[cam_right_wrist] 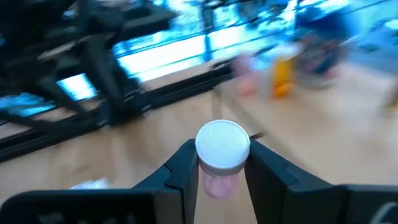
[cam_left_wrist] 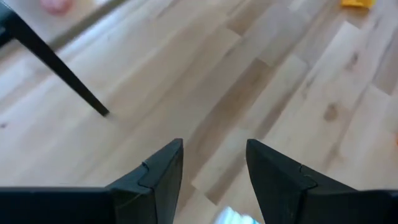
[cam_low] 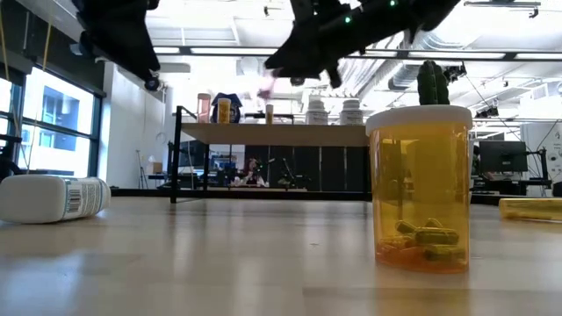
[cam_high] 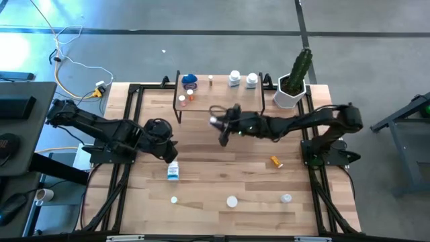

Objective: Pick and place medicine bottles onto shelf by color
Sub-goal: Put the pink pill bottle on the shelf

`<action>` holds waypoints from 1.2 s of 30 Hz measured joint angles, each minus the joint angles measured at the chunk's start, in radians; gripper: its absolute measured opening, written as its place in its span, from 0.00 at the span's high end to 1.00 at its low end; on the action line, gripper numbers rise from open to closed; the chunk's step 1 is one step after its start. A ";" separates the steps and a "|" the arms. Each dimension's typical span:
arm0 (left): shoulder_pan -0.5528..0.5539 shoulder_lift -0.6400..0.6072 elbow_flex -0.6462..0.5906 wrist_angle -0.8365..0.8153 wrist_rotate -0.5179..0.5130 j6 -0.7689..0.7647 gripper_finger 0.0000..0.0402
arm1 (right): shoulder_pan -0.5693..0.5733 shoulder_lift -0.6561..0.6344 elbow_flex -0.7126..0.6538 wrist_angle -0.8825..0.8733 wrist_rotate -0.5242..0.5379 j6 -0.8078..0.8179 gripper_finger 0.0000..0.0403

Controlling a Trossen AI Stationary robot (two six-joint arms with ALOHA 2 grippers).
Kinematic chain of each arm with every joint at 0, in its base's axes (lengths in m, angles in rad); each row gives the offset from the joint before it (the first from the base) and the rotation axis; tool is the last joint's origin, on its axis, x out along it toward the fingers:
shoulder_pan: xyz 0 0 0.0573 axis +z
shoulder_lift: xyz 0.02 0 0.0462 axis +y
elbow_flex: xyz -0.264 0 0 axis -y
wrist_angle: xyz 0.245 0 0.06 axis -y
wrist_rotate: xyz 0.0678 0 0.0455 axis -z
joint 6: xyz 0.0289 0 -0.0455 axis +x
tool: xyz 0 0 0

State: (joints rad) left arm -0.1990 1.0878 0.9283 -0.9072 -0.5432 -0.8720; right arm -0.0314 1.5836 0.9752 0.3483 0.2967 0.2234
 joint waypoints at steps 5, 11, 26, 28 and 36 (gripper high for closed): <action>0.030 0.000 0.000 0.062 -0.015 0.108 0.59 | -0.045 -0.107 0.000 -0.092 0.106 -0.047 0.76; 0.051 0.000 0.000 0.168 -0.018 0.261 0.59 | -0.102 -0.202 0.000 -0.131 0.174 -0.074 0.76; 0.143 0.000 0.000 0.223 -0.021 0.263 0.59 | -0.273 -0.248 0.001 -0.276 0.103 -0.153 0.76; 0.160 0.000 0.000 0.225 -0.022 0.249 0.59 | -0.289 -0.248 0.001 -0.315 0.067 -0.153 0.76; 0.221 0.002 0.000 0.225 -0.030 0.268 0.59 | -0.321 -0.248 0.001 -0.449 0.026 -0.206 0.76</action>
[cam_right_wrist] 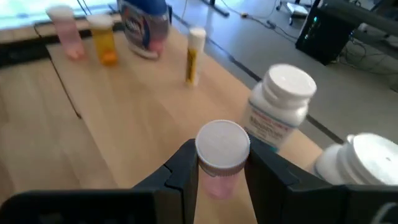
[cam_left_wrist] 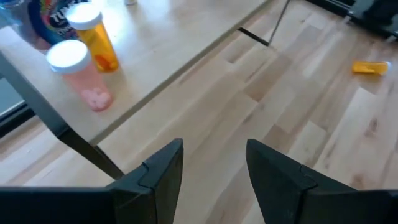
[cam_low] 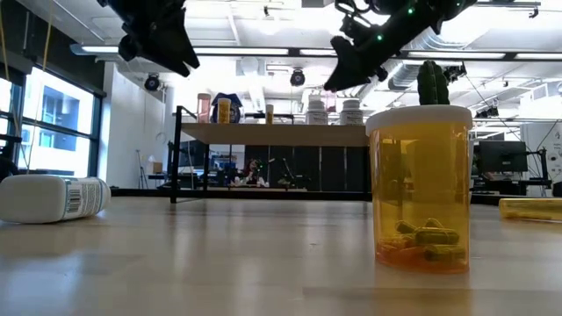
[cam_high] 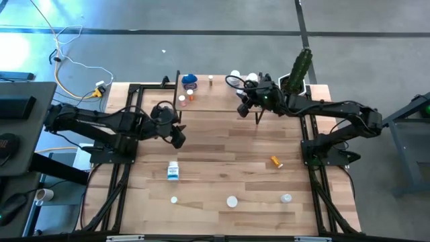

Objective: Pick and place medicine bottles onto shelf by color
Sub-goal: Put the pink pill bottle on the shelf

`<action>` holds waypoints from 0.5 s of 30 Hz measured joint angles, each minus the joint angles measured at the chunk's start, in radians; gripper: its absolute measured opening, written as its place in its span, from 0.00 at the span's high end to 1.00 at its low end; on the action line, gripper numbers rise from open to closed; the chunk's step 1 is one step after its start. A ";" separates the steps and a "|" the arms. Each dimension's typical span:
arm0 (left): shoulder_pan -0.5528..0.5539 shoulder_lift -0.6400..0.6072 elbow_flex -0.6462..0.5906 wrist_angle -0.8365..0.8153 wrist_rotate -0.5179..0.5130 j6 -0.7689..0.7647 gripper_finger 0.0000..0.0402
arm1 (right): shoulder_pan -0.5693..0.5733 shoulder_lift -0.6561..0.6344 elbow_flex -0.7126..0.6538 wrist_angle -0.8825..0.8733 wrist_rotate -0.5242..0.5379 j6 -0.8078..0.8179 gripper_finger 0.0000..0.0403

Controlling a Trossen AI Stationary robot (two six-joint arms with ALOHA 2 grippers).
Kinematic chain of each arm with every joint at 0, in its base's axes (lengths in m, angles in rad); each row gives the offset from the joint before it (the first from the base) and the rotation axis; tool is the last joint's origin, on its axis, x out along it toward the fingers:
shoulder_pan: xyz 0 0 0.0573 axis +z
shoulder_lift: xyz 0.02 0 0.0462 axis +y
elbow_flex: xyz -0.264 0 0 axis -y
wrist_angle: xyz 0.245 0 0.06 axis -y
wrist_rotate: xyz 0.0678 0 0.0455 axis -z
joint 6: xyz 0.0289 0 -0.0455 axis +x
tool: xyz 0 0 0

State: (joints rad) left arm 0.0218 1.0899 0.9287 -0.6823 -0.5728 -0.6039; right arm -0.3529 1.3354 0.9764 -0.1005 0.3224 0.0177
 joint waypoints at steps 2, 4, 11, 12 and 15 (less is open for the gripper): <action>0.013 0.008 0.000 0.000 0.000 0.003 0.59 | -0.008 0.000 0.000 -0.025 0.000 -0.019 0.76; 0.024 0.011 0.000 -0.001 0.000 0.005 0.59 | -0.016 0.000 0.000 -0.051 -0.006 -0.025 0.76; 0.044 0.044 0.001 0.001 0.008 0.006 0.59 | -0.060 0.000 0.000 -0.118 -0.093 -0.026 0.76; 0.044 0.049 0.000 -0.001 0.010 0.006 0.59 | -0.067 0.000 0.000 -0.120 -0.098 -0.026 0.76; 0.044 0.056 0.001 0.002 0.010 0.006 0.59 | -0.088 0.000 0.000 -0.121 -0.138 -0.026 0.76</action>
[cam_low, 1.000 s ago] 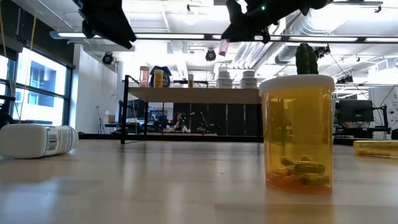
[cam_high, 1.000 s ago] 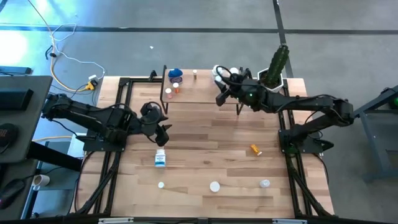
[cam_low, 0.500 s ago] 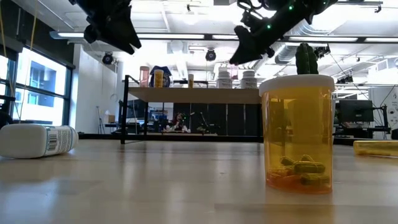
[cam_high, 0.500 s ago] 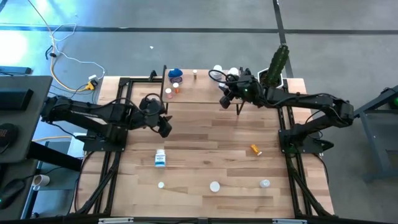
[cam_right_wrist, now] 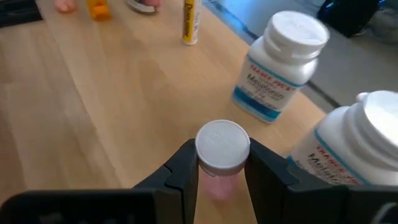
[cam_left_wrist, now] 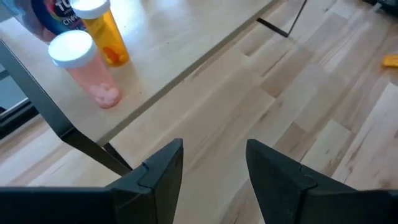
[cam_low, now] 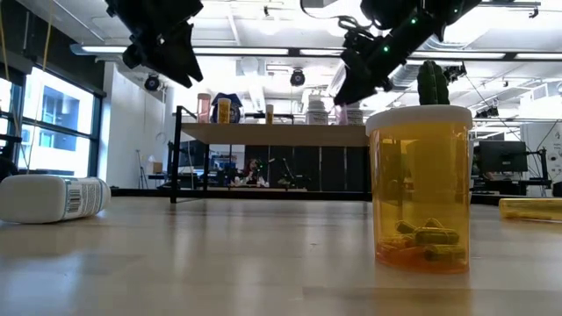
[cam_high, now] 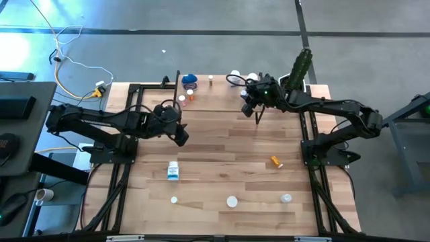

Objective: Pick and place medicine bottles onto shelf by color
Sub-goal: Put the pink pill bottle on the shelf

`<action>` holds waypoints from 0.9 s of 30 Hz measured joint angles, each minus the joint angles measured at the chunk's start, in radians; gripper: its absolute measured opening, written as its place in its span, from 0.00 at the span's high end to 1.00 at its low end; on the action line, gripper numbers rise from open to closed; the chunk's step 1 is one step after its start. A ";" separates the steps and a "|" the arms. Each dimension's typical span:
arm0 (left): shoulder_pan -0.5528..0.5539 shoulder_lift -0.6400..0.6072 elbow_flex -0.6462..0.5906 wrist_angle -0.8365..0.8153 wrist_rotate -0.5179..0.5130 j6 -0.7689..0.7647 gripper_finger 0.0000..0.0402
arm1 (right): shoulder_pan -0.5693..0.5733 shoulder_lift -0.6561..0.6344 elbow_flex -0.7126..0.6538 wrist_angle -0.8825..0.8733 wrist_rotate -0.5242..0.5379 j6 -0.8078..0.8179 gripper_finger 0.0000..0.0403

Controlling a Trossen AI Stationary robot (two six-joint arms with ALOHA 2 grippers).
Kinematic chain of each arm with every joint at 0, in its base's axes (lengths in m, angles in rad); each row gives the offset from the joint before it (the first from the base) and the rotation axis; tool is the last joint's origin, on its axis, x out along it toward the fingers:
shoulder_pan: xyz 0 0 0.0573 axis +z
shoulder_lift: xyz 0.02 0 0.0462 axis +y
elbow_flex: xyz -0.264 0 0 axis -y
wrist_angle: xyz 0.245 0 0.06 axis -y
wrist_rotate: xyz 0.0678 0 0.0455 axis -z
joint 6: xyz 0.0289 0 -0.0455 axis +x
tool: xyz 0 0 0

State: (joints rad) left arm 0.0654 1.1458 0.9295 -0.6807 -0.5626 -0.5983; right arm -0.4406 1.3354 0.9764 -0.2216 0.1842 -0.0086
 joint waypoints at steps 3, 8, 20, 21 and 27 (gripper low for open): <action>0.000 0.004 -0.001 -0.003 0.003 0.000 0.59 | -0.021 0.000 0.000 -0.008 -0.055 0.000 0.76; 0.000 0.008 0.000 -0.002 0.002 0.000 0.59 | -0.043 0.000 0.000 -0.029 -0.066 0.000 0.76; 0.000 0.008 0.000 -0.002 0.002 0.000 0.59 | -0.044 0.000 0.000 -0.048 -0.068 0.000 0.69; 0.000 0.008 0.000 -0.002 0.002 0.000 0.59 | -0.044 0.000 0.000 -0.058 -0.069 0.000 0.68; 0.000 0.008 0.000 -0.002 0.040 0.026 0.59 | -0.044 0.002 -0.002 -0.052 -0.069 0.028 0.60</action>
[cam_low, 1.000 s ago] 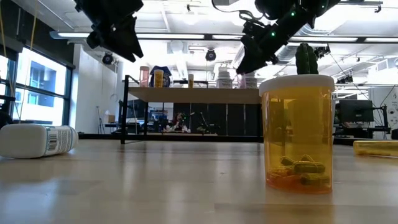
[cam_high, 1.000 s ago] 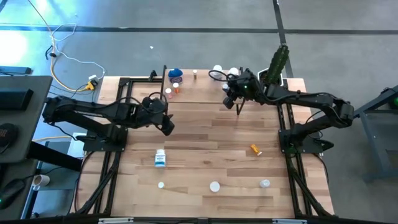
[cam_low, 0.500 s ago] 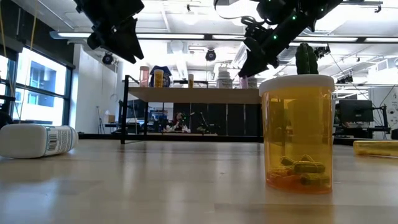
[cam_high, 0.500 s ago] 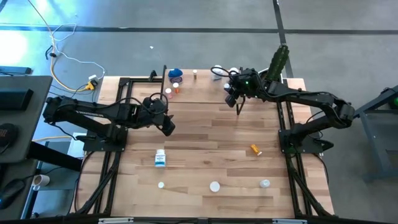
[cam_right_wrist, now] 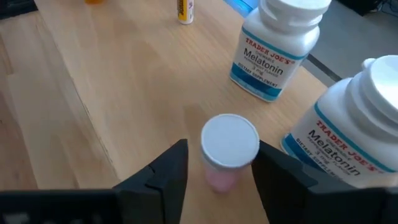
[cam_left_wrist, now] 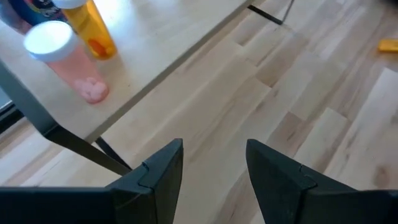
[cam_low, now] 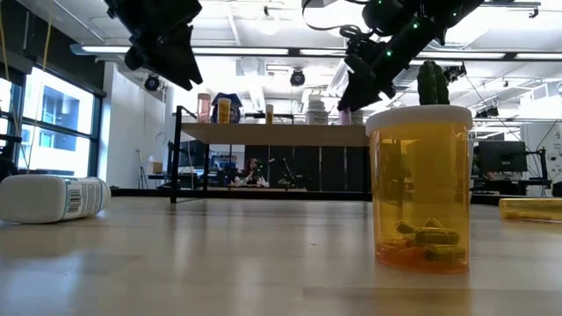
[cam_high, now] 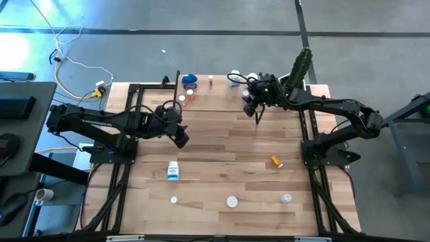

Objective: Pick and place medicine bottles onto shelf by color
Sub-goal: Put the pink pill bottle on the shelf, then put the white pill bottle on the shelf

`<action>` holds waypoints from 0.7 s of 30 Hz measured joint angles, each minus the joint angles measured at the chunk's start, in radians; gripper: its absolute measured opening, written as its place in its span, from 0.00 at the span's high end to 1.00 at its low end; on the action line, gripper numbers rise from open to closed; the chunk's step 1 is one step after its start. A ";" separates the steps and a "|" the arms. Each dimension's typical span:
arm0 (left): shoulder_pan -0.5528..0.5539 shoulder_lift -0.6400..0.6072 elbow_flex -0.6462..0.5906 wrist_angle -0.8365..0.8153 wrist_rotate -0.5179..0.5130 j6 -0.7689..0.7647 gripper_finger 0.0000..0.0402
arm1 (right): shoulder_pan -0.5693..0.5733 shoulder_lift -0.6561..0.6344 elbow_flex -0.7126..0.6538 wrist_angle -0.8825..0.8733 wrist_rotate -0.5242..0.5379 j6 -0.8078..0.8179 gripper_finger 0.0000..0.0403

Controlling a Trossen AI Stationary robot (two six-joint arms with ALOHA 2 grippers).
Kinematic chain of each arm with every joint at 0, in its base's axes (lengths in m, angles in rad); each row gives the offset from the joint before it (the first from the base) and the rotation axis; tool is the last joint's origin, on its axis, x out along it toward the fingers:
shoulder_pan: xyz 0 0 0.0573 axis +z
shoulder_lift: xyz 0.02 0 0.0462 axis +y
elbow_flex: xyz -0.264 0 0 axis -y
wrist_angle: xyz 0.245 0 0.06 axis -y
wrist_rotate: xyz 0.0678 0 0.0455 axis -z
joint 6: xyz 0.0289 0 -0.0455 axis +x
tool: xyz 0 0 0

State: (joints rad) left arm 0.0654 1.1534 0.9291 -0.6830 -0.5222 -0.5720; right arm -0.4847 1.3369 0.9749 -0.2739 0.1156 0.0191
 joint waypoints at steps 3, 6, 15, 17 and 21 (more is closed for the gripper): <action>0.000 0.000 0.000 0.000 0.036 0.000 0.59 | 0.000 0.000 0.000 0.001 0.000 0.002 0.54; 0.000 0.000 0.000 0.000 0.051 -0.013 0.59 | 0.000 0.000 0.000 0.002 0.000 0.002 0.50; 0.000 0.000 0.000 0.000 0.106 -0.040 0.48 | 0.000 -0.039 0.000 0.007 0.002 0.026 0.45; 0.001 0.000 0.000 -0.001 0.116 -0.066 0.44 | 0.000 -0.054 0.000 0.009 0.003 0.026 0.45; 0.018 0.000 0.000 -0.025 0.141 -0.106 0.36 | 0.000 -0.077 0.000 0.010 0.003 0.029 0.45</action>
State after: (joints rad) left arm 0.0836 1.1530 0.9291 -0.7082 -0.3813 -0.6781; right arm -0.4847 1.2599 0.9749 -0.2640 0.1181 0.0477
